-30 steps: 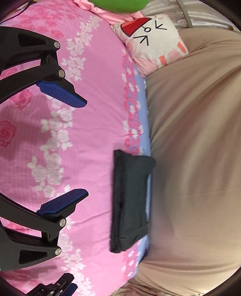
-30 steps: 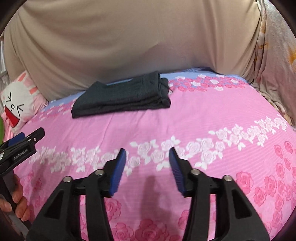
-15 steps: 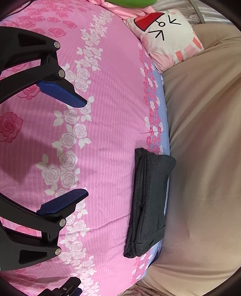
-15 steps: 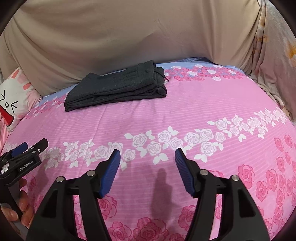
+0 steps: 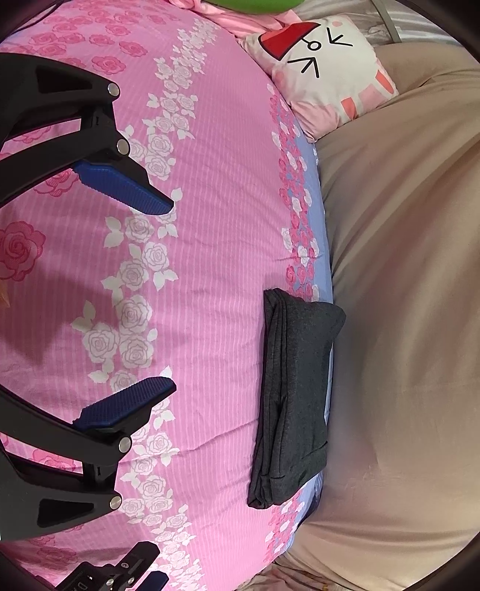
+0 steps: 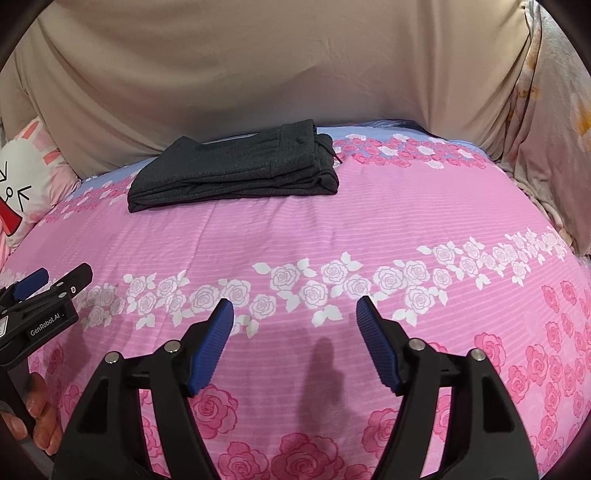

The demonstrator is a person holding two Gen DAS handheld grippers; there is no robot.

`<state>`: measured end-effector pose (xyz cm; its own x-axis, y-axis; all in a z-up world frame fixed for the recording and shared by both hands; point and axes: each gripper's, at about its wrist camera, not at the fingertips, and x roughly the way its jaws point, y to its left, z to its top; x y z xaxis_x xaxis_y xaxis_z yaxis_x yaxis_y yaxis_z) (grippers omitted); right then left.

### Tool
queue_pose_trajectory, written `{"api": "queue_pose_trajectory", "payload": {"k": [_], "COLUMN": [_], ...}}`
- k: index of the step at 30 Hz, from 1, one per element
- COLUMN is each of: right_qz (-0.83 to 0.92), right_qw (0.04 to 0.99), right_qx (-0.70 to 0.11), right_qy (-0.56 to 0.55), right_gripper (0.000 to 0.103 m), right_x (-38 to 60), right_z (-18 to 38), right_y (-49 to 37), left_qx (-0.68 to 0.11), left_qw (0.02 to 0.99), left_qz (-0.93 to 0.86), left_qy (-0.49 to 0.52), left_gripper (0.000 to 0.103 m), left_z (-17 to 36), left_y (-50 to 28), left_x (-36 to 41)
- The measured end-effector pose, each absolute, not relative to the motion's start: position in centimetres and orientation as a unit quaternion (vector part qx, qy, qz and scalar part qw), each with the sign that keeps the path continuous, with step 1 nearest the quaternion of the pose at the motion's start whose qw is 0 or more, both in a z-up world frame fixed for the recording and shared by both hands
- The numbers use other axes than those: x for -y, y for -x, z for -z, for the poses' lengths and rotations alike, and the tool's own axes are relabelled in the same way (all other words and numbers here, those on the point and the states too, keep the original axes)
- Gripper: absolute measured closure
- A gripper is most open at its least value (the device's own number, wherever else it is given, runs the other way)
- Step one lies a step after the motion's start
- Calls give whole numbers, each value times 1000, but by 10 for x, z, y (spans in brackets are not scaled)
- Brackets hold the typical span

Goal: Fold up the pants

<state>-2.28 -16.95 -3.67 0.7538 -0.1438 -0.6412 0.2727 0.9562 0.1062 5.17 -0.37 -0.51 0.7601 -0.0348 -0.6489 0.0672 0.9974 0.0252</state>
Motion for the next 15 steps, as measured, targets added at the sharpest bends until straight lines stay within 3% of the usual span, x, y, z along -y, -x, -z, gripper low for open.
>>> {"api": "queue_pose_trajectory", "payload": {"k": [15], "right_qz": [114], "right_qw": [932], "right_qx": [-332], "right_qy": [-96], "right_gripper": [36], "right_x": [168], "right_z": [36], "right_y": [23], "left_qx": [-342], "left_qw": [939], "left_qz": [27], "left_qy": [-26], "left_gripper": [16], "left_z": [5], "left_y": [-51], "left_x": [4]}}
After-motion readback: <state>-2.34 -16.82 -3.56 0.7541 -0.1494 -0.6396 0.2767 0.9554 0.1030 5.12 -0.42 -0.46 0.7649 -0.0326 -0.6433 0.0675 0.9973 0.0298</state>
